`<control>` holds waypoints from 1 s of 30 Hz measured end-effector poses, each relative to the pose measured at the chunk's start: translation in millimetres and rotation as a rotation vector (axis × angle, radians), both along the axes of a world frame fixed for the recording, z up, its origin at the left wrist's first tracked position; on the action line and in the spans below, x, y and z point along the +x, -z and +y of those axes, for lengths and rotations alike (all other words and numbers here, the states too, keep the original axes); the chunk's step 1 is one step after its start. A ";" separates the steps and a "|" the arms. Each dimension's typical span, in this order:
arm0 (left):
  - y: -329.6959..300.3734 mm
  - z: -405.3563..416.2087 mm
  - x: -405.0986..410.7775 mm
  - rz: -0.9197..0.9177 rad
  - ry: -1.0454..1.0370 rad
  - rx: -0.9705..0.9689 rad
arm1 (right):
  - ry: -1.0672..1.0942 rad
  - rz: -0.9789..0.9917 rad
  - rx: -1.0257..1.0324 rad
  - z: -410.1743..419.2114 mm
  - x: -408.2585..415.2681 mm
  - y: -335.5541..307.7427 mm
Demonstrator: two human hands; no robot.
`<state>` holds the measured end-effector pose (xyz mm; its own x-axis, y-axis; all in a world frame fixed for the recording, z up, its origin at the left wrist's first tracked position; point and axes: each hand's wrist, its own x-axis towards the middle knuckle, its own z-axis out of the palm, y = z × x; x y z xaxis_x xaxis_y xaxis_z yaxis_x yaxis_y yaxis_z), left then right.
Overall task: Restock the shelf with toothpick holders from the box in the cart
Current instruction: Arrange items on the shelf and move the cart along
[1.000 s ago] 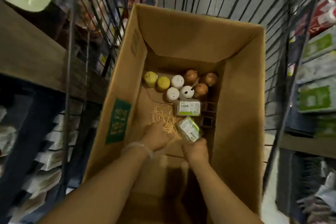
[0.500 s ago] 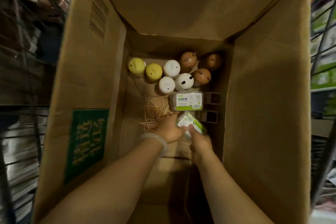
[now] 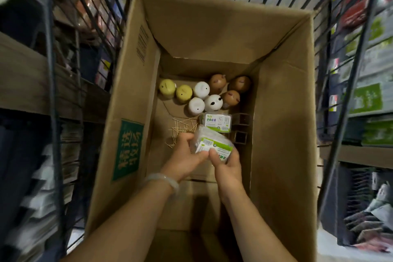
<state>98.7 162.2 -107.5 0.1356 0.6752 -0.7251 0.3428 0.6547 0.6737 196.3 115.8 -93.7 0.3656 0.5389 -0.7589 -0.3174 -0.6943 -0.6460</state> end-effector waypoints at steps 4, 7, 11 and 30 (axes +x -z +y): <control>-37.0 0.4 -8.4 -0.036 0.017 0.072 | -0.034 0.002 0.136 -1.3 2.7 -29.0; -68.6 -5.1 -15.2 -0.103 -0.056 0.064 | -0.189 -0.038 0.230 -4.0 10.9 -52.7; -116.5 -17.4 -25.1 -0.215 -0.193 0.014 | -0.565 -0.080 0.319 -16.5 39.1 -109.5; -305.8 -144.2 -45.6 -0.393 -0.043 0.537 | -0.729 -0.481 0.744 -121.8 114.6 -298.7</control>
<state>53.1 18.0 198.4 0.2866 0.9394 -0.1882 -0.0140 0.2006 0.9796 310.9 -5.9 205.0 -0.0519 0.9982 -0.0297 0.3944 -0.0069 -0.9189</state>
